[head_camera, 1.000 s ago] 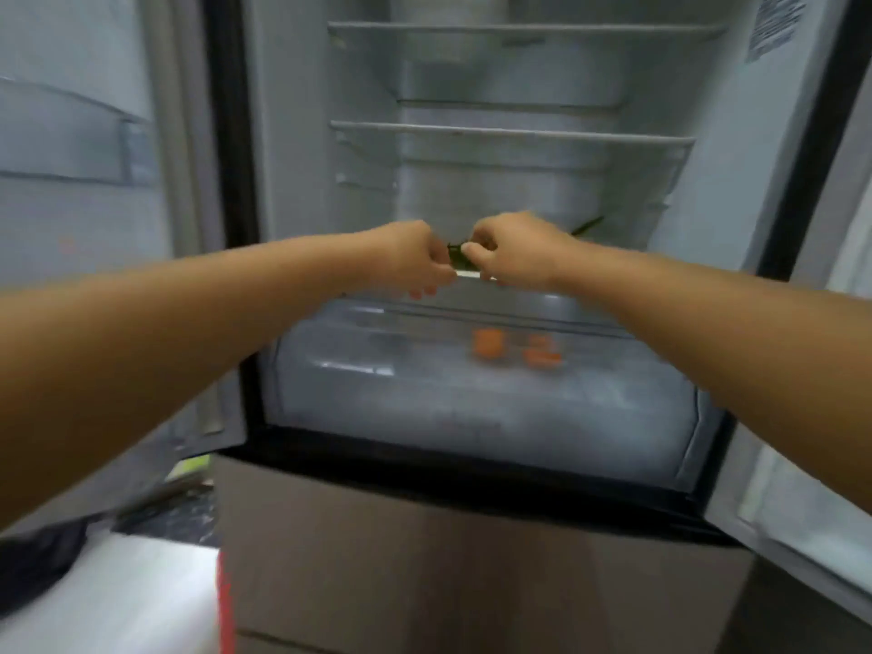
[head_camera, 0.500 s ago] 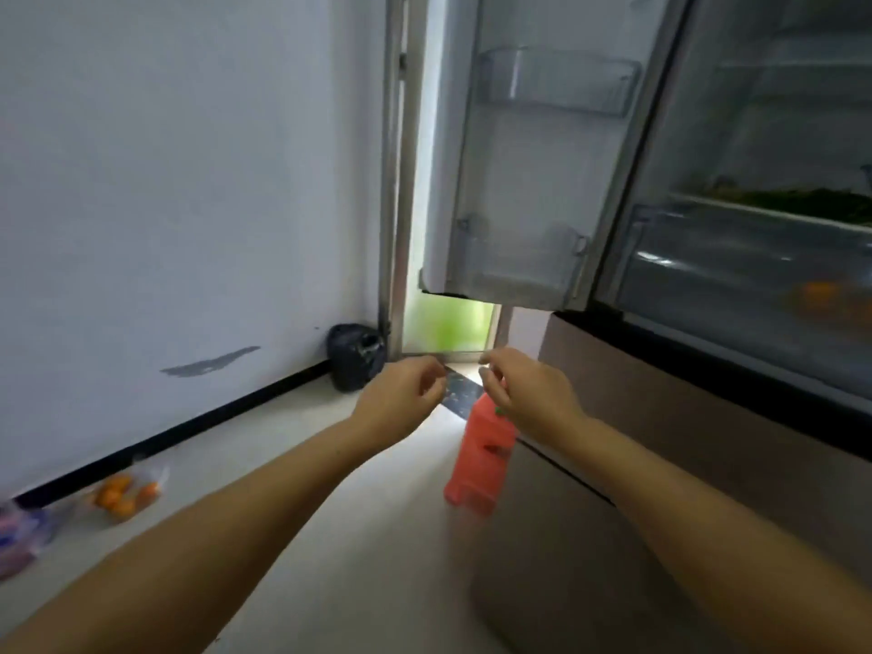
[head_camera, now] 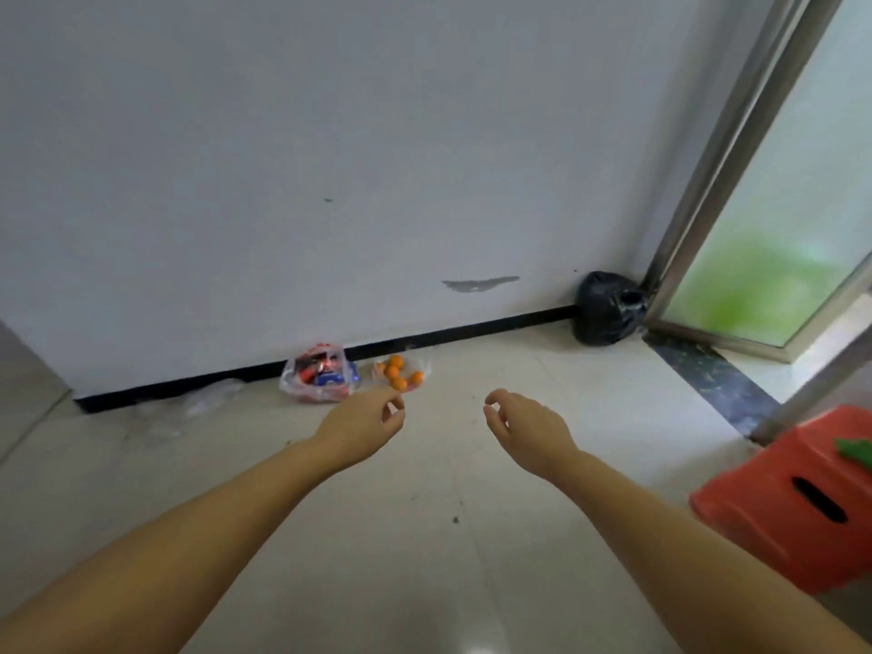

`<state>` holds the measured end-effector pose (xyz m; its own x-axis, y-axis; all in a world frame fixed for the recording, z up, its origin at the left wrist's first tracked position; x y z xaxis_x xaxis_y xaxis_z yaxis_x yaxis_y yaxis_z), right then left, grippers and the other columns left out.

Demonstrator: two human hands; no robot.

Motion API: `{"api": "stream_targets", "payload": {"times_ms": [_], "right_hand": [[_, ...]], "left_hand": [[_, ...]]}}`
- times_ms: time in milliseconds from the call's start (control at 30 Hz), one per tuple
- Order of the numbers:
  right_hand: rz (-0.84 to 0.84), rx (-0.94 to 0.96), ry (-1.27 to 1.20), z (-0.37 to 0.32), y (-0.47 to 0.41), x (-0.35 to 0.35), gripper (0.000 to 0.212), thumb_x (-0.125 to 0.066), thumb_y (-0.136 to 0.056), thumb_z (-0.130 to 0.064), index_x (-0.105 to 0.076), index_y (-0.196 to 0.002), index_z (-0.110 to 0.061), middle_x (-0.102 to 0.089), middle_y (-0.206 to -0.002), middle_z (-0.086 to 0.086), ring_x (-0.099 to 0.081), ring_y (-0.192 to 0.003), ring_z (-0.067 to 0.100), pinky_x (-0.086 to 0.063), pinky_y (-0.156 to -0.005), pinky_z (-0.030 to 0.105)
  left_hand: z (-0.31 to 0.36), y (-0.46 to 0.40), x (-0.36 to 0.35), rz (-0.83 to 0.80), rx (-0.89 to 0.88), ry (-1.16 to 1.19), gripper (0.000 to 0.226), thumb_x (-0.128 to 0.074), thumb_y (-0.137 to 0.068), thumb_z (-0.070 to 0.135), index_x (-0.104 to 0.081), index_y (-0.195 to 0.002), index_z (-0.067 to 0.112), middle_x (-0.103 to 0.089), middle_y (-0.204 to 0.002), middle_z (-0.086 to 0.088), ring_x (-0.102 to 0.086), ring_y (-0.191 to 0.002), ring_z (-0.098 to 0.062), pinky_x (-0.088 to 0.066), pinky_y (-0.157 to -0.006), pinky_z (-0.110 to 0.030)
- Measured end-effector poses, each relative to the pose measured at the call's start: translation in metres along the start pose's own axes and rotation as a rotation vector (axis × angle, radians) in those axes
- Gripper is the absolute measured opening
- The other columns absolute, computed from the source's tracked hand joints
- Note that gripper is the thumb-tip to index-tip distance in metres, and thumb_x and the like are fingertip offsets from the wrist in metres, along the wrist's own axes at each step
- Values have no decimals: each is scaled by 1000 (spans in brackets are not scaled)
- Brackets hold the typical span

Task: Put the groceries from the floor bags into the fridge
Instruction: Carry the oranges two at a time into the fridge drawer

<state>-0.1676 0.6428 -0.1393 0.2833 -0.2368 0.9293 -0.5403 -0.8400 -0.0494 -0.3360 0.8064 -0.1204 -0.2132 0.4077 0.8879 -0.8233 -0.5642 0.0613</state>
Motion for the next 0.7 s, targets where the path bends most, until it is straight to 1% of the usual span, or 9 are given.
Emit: {"api": "stream_targets", "payload": {"times_ms": [133, 200, 267, 400, 500, 567, 633, 700], "right_hand": [[-93, 41, 32, -14, -76, -28, 36, -31, -99, -42, -50, -123, -21, -66, -105, 2, -63, -87, 19, -54, -77, 36], [-133, 44, 61, -9, -119, -39, 36, -31, -99, -43, -50, -121, -21, -66, -102, 2, -63, -85, 18, -54, -76, 35], [-181, 41, 104, 2, -163, -46, 36, -32, -99, -43, -50, -121, -21, -67, -99, 2, -63, -83, 18, -55, -76, 35], [-311, 35, 170, 23, -256, -47, 36, -33, -100, -40, -51, -121, -19, -66, -102, 5, -62, -83, 19, -54, -76, 33], [-359, 34, 192, 31, -319, -50, 37, -31, -100, -40, -51, -121, -18, -66, -103, 6, -61, -84, 20, -51, -73, 32], [-403, 22, 196, 34, -354, -63, 37, -31, -99, -41, -51, -121, -17, -65, -103, 7, -61, -86, 22, -52, -75, 33], [-459, 21, 200, 31, -390, -81, 37, -31, -100, -40, -52, -120, -17, -65, -104, 7, -61, -86, 21, -50, -74, 31], [-497, 29, 186, 25, -426, -100, 36, -32, -100, -39, -51, -120, -16, -65, -105, 7, -57, -82, 19, -46, -71, 28]], "left_hand": [[-37, -47, -8, -65, 83, 52, 23, -49, -93, 28, -61, -110, 16, -58, -89, 3, -56, -80, -12, -45, -72, -26], [-52, -80, -7, -69, 111, 68, 24, -49, -93, 27, -60, -111, 16, -59, -91, 2, -55, -81, -11, -44, -72, -25], [-65, -116, -2, -53, 139, 96, 23, -49, -93, 27, -60, -110, 16, -62, -95, 0, -55, -81, -12, -46, -74, -26], [-91, -189, 10, -64, 218, 109, 21, -49, -92, 27, -59, -108, 17, -64, -95, -2, -58, -82, -15, -50, -77, -32], [-111, -238, 12, -61, 265, 147, 20, -49, -91, 27, -60, -105, 18, -64, -93, 0, -61, -87, -19, -52, -81, -37], [-127, -266, 8, -90, 297, 171, 18, -49, -91, 28, -60, -103, 20, -61, -88, 2, -61, -85, -19, -52, -79, -36], [-150, -295, 2, -137, 329, 187, 19, -49, -92, 28, -59, -105, 19, -60, -88, 3, -59, -82, -16, -49, -74, -31], [-177, -329, 0, -168, 340, 190, 19, -49, -93, 27, -59, -106, 18, -62, -90, 1, -58, -81, -15, -48, -73, -29]]}}
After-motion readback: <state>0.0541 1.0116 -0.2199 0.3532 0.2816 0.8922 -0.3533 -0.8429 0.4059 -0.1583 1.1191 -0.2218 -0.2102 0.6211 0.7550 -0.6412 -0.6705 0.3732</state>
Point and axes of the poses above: each hand's wrist, its own y-axis away from the middle knuckle, its own x-axis out of the back of the hand, z = x × y, the point moved 1 cm from there along -y, towards the middle knuckle
